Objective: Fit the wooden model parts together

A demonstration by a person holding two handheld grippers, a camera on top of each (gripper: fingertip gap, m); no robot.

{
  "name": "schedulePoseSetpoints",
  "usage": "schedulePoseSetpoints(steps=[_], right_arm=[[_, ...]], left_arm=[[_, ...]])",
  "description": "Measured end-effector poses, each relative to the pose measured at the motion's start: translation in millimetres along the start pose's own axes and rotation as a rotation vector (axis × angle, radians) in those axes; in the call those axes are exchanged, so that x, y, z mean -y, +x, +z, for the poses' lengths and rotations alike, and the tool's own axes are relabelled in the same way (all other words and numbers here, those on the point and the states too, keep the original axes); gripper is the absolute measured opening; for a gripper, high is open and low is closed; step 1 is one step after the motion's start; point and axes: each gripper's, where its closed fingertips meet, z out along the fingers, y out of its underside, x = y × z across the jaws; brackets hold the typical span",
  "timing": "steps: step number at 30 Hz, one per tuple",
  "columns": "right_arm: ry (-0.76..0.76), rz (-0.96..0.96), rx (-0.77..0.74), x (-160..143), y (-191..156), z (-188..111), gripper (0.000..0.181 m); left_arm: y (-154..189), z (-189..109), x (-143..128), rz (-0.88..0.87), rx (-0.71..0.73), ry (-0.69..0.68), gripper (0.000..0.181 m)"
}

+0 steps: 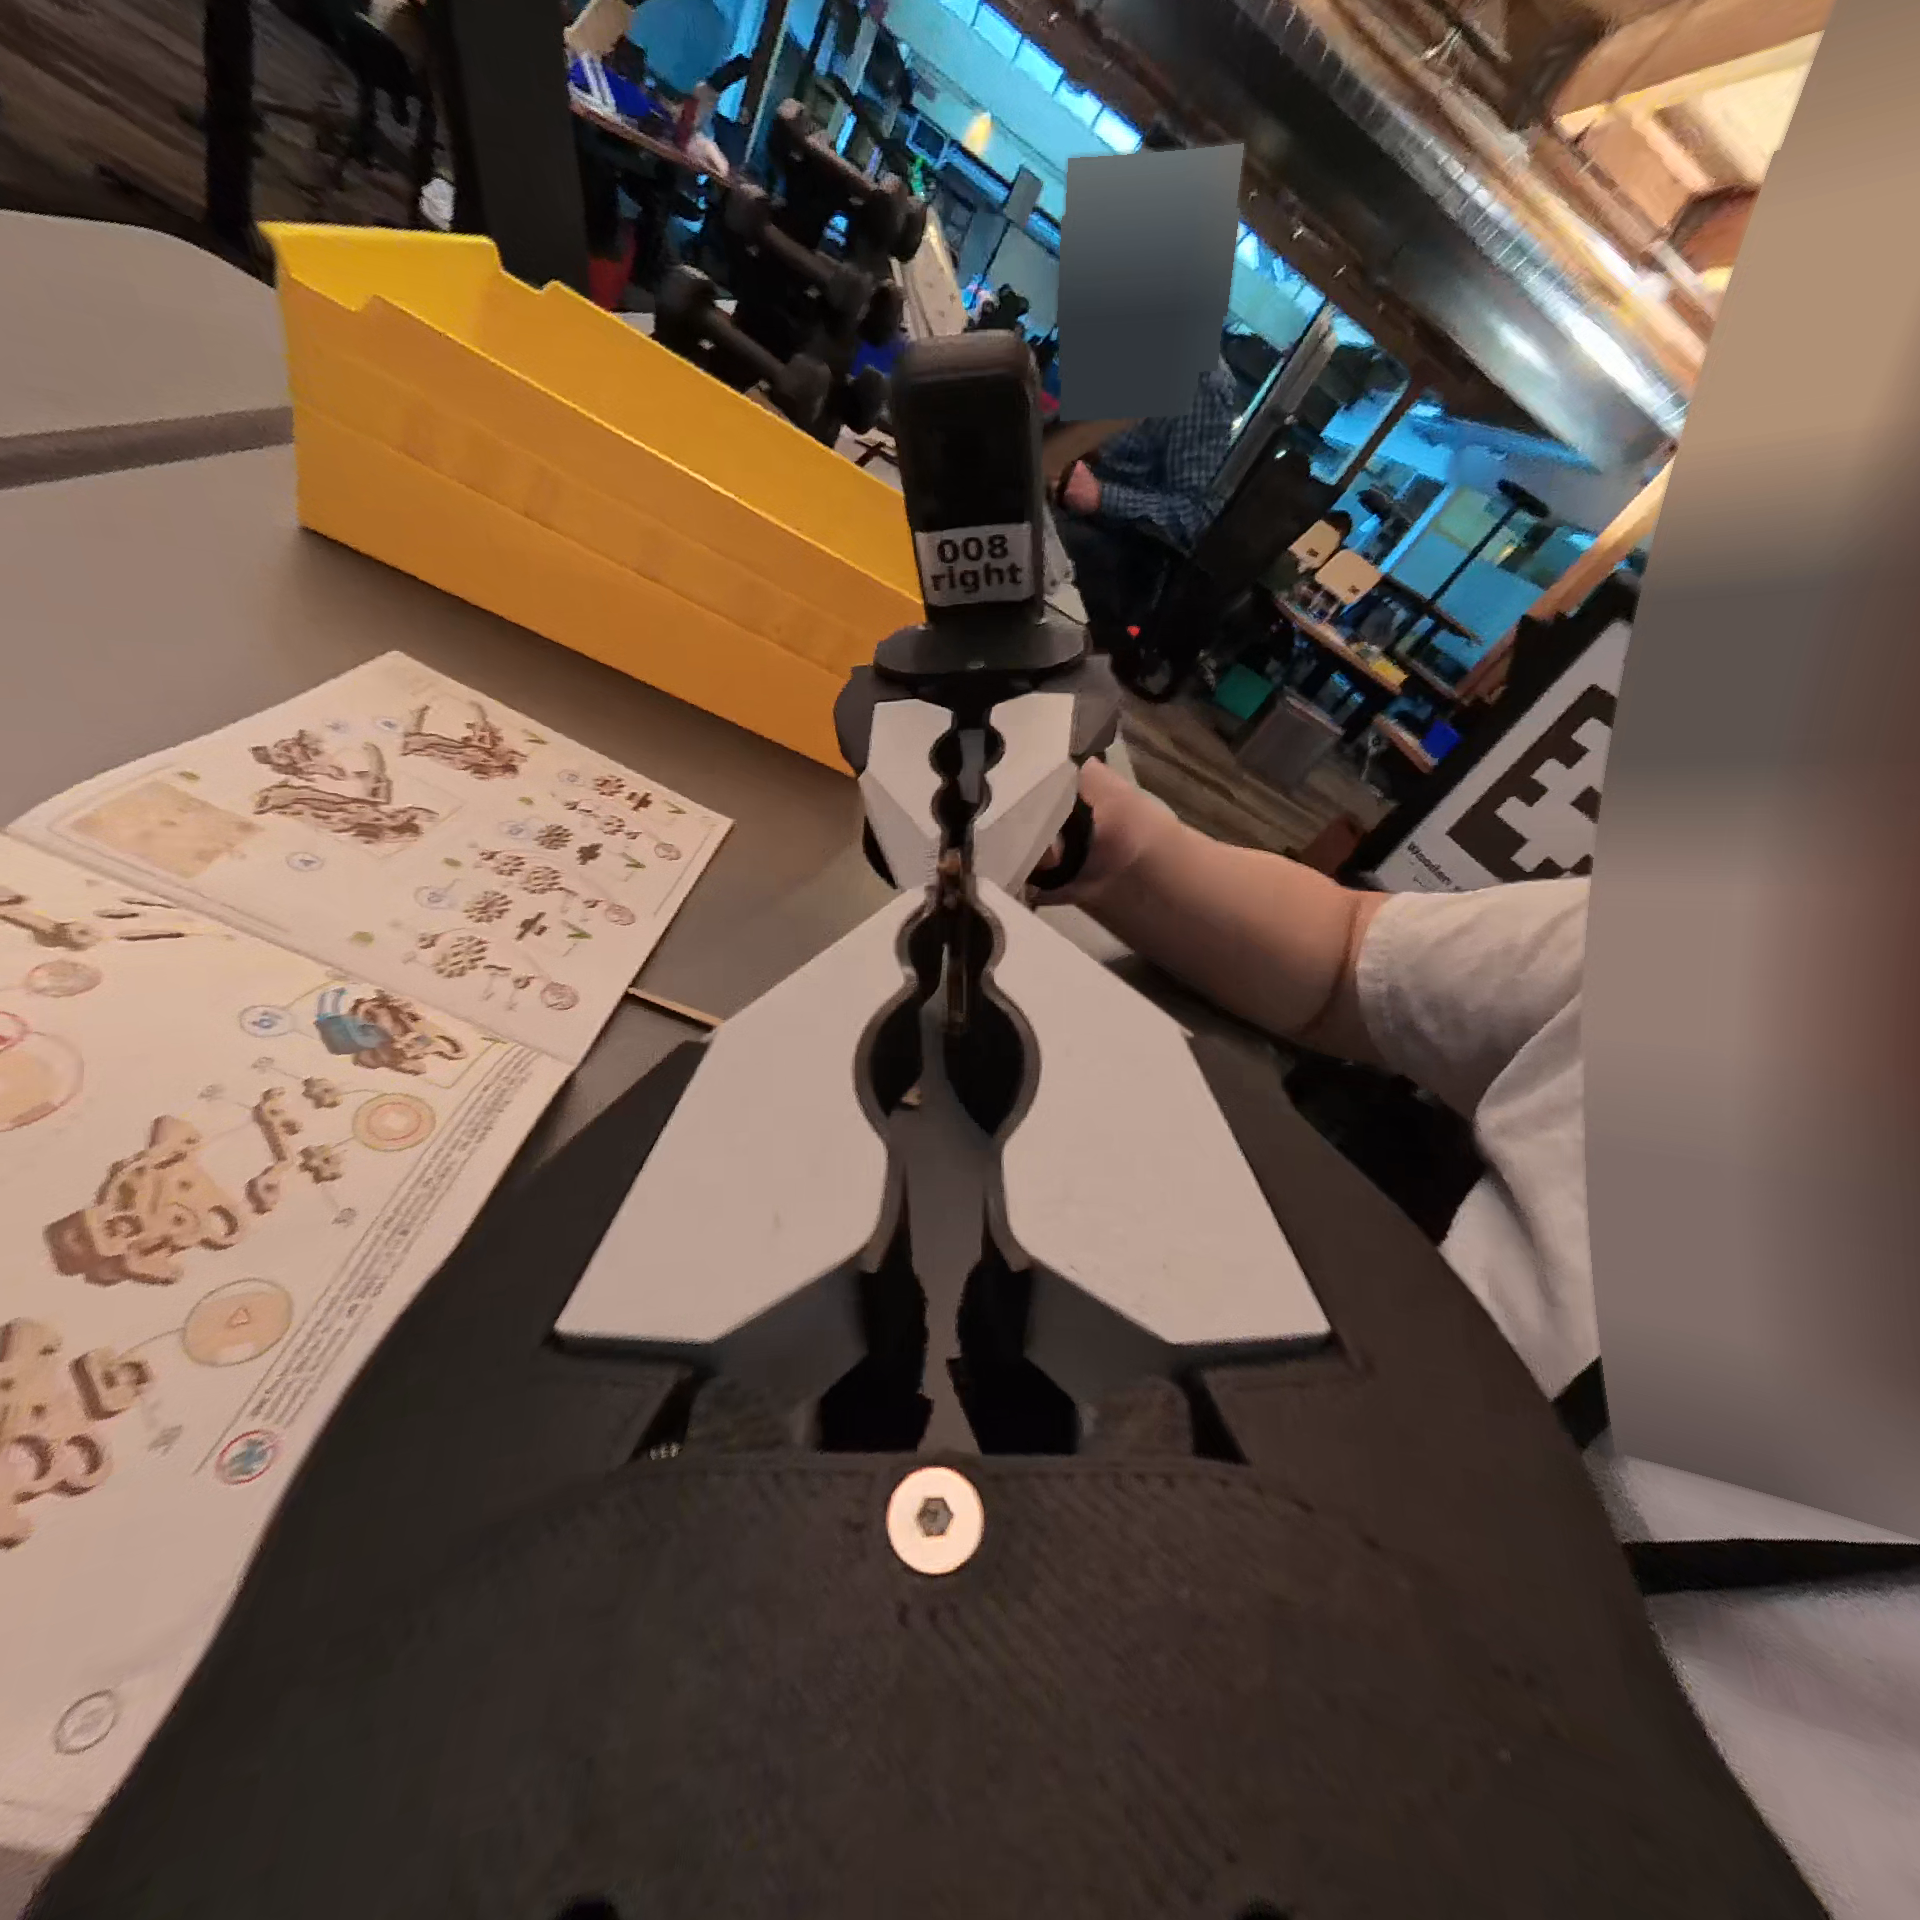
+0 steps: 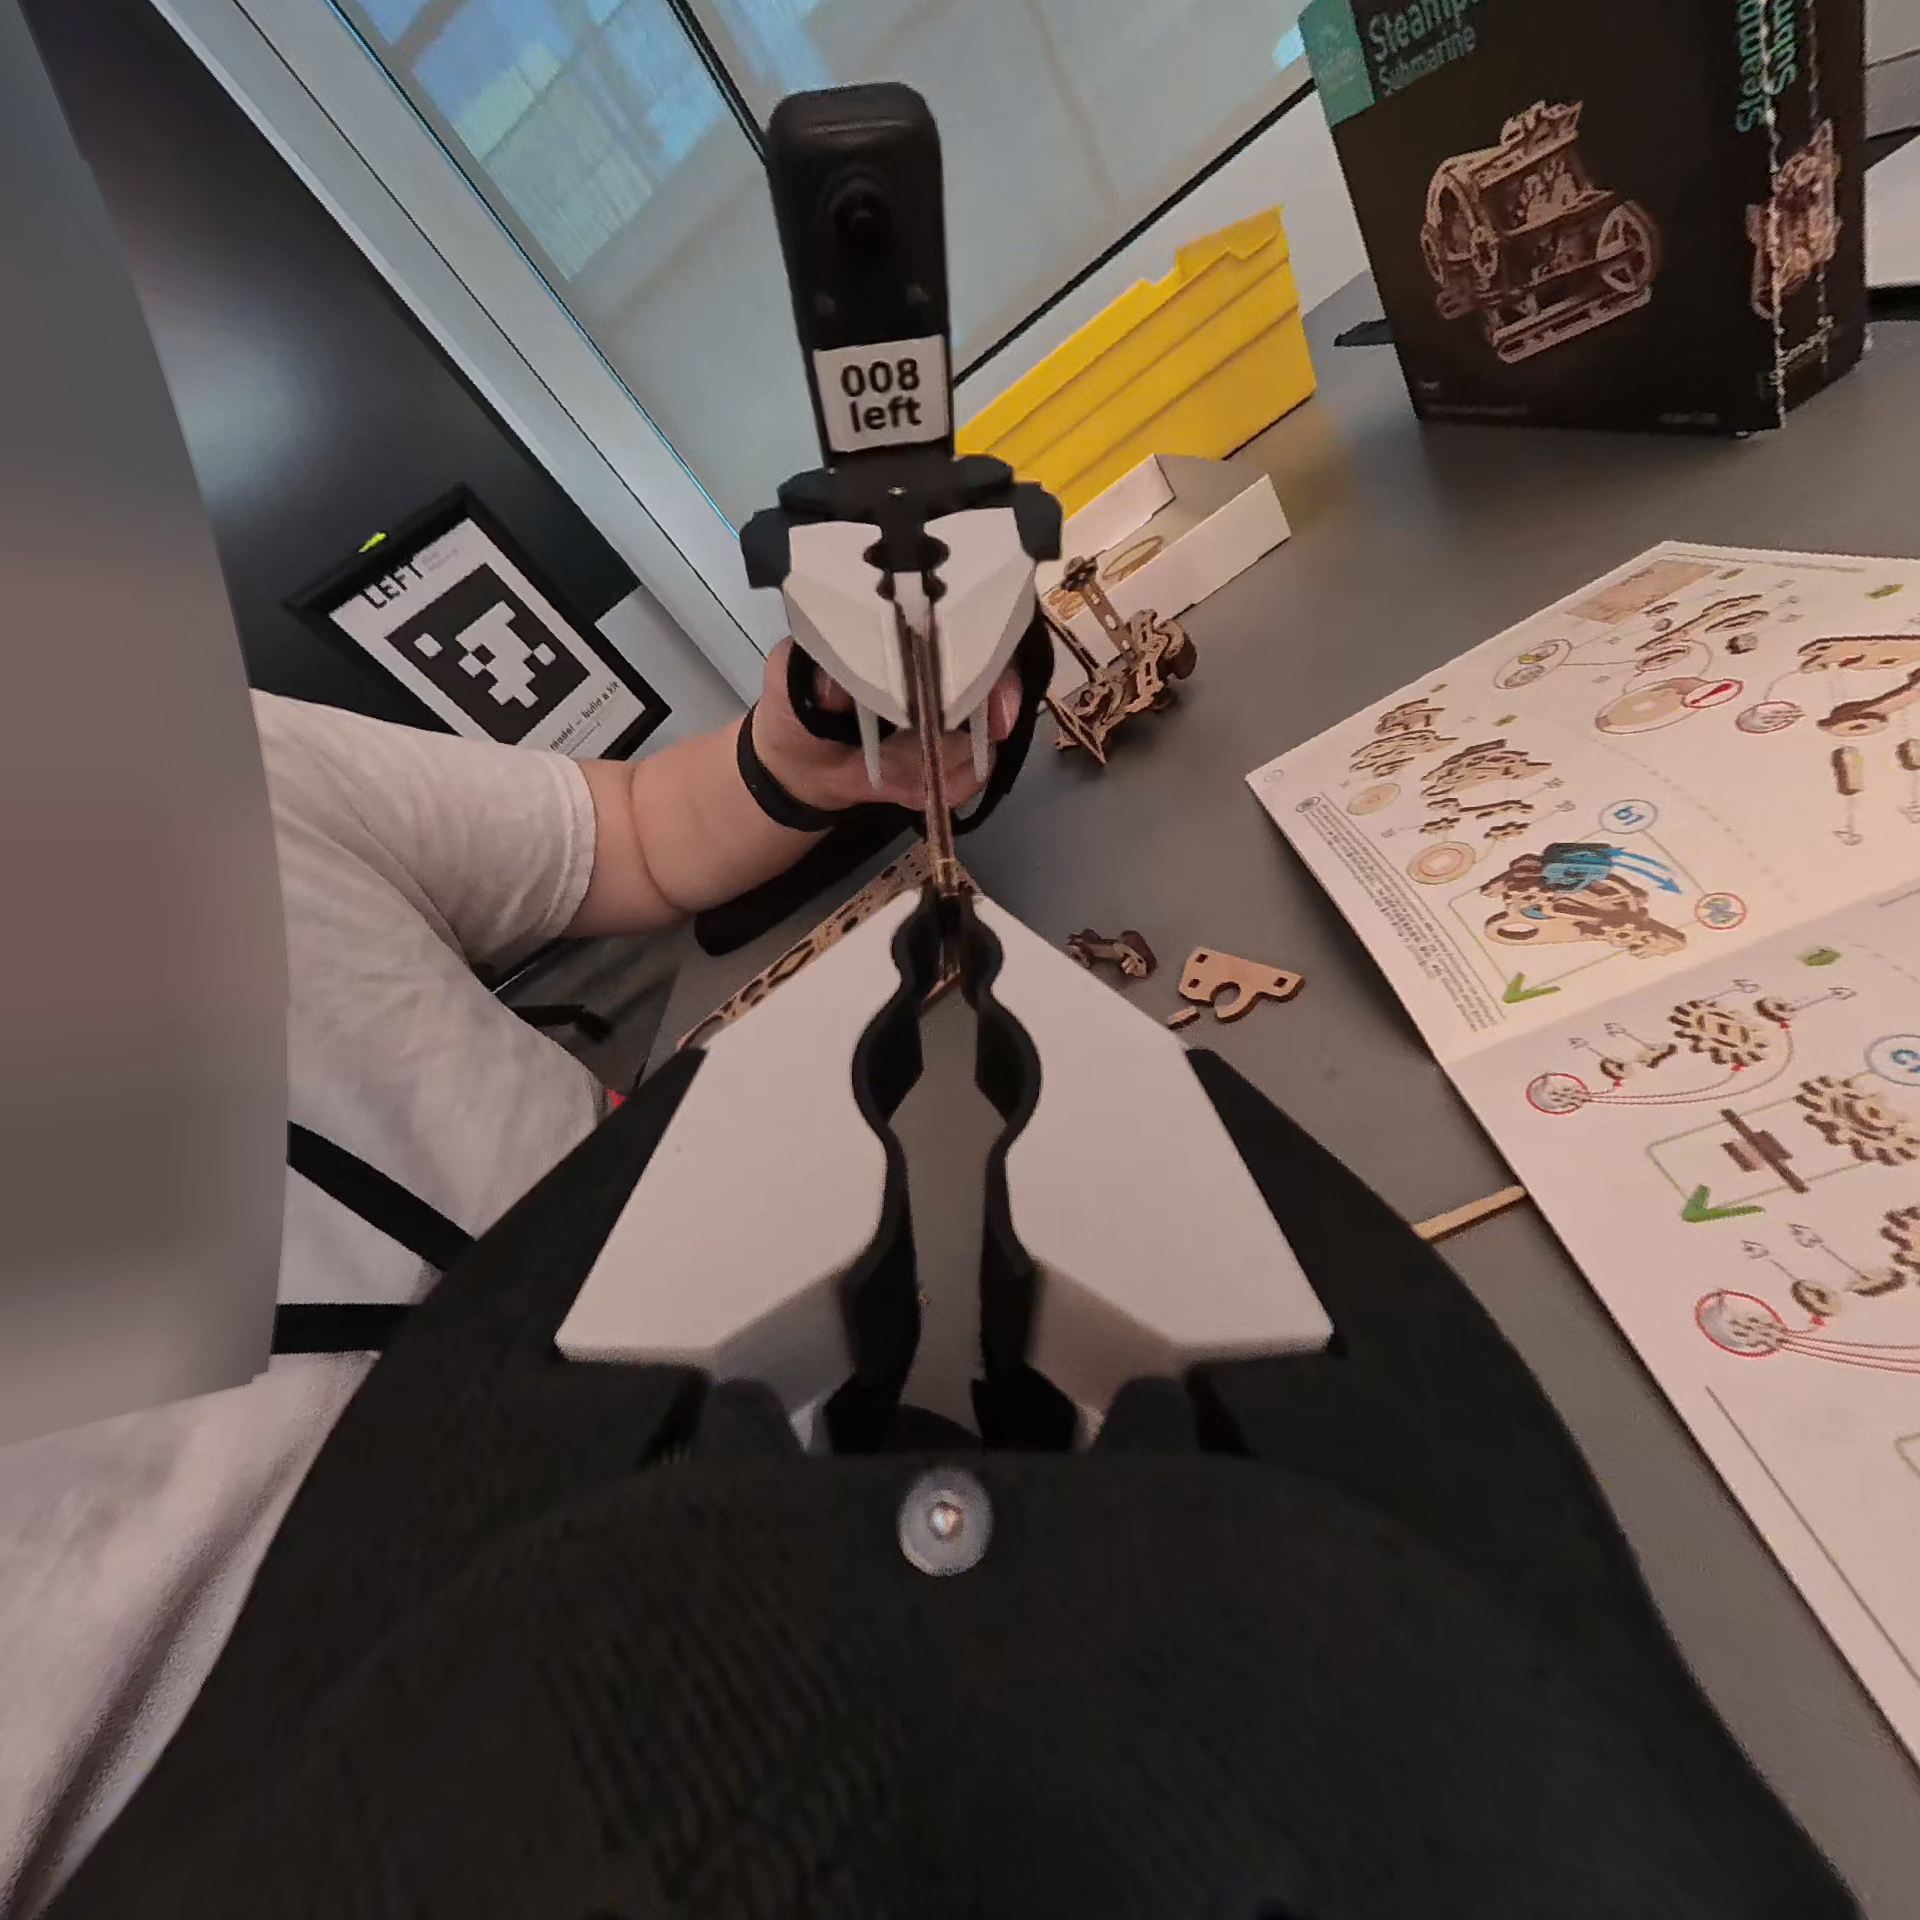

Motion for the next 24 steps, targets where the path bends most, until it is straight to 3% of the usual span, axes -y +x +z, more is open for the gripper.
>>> schedulePoseSetpoints(steps=[2, 5, 9, 13, 16, 19, 24], right_arm=[[0.028, 0.008, -0.007, 4.0, 2.7, -2.2, 0.000], [0.064, 0.026, -0.083, 8.7, 17.6, -9.9, 0.019], [0.124, 0.165, -0.098, 15.7, 28.6, -23.8, 0.021], [0.158, 0.334, -0.046, 13.2, 28.6, -20.5, 0.022], [0.153, 0.464, 0.028, 7.0, 20.8, -11.5, 0.022], [0.242, 0.603, 0.128, 12.9, 15.3, -10.5, 0.022], [0.293, 0.701, 0.178, 11.3, 16.7, -7.9, 0.023]], left_arm=[[-0.1, -0.4, -1.2, 0.054, 0.034, -0.018, 0.000], [0.1, -7.9, 6.1, 0.202, 0.126, 0.016, 0.000], [0.7, -24.0, 16.9, 0.661, 0.360, 0.026, 0.000], [8.8, -18.9, 8.2, 1.090, 0.512, -0.053, 0.000], [10.9, -12.3, -1.5, 1.271, 0.560, -0.102, 0.000], [11.2, -7.4, -10.1, 1.373, 0.570, -0.157, 0.000], [7.2, -1.5, -22.2, 1.563, 0.611, -0.252, 0.000]])
